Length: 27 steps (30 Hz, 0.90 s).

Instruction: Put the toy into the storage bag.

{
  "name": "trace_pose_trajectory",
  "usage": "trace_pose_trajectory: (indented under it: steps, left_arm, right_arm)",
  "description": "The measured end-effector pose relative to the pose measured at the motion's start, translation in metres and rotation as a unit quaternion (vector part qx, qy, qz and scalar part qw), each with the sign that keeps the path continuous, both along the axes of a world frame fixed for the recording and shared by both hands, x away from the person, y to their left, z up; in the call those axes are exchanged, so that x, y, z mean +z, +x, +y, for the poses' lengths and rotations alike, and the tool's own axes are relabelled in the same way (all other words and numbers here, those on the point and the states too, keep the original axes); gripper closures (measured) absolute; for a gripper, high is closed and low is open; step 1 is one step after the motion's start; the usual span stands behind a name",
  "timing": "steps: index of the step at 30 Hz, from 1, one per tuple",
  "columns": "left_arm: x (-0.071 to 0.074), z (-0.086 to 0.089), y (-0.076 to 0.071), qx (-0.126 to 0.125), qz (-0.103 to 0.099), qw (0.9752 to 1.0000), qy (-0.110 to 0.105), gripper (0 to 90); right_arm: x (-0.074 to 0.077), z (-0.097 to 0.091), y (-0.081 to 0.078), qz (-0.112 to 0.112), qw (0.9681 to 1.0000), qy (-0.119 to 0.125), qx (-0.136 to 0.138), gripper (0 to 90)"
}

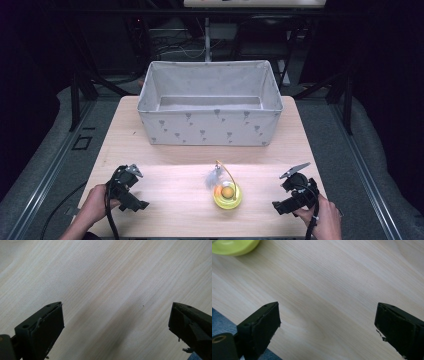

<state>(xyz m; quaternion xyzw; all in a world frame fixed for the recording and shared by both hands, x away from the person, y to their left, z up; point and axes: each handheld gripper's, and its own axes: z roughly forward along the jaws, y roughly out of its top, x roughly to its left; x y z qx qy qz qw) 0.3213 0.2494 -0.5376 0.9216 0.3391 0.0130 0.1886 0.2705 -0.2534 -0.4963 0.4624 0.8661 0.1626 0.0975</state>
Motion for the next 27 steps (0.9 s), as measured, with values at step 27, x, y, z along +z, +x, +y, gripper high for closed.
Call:
trace_pose_trajectory:
  steps: [27]
  left_arm:
    - [-0.003, 0.002, 0.002, 0.006, 0.008, 0.9999, 0.007, 0.1]
  right_arm:
    - [0.043, 0.074, 0.000, -0.020, 0.9921, 0.033, 0.120, 0.0]
